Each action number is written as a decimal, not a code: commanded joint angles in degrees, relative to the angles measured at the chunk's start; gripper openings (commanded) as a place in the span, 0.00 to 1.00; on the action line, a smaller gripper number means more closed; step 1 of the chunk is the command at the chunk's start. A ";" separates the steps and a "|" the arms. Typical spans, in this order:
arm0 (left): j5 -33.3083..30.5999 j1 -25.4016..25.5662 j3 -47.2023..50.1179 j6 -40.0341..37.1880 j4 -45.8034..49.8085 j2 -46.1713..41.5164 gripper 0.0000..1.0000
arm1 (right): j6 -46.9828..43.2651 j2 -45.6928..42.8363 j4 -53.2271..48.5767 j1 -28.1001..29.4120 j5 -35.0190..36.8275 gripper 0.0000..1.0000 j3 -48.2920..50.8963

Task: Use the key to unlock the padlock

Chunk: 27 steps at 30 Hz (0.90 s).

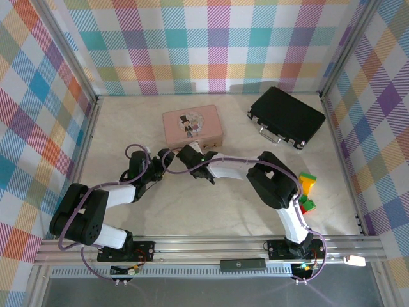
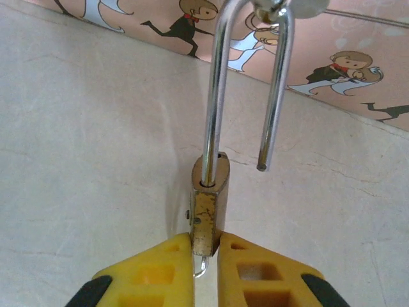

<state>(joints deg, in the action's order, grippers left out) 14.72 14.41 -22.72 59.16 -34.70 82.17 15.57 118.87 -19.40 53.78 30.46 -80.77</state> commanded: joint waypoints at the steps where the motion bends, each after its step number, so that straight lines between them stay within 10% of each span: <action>1: 2.60 -0.70 1.69 0.85 -4.60 1.37 0.83 | -2.76 -3.96 5.69 -2.49 -9.52 0.10 3.39; 11: 0.42 4.32 2.04 2.63 -14.69 7.66 0.81 | -2.23 -6.92 9.23 -11.34 -35.43 0.00 7.93; 27: -3.99 12.30 -1.55 7.22 -32.46 23.00 0.70 | -7.94 -5.62 7.74 -17.36 -52.26 0.00 6.64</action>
<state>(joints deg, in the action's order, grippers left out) 11.75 24.16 -23.09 65.54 -66.83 103.09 10.57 113.62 -10.50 37.32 -16.40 -72.90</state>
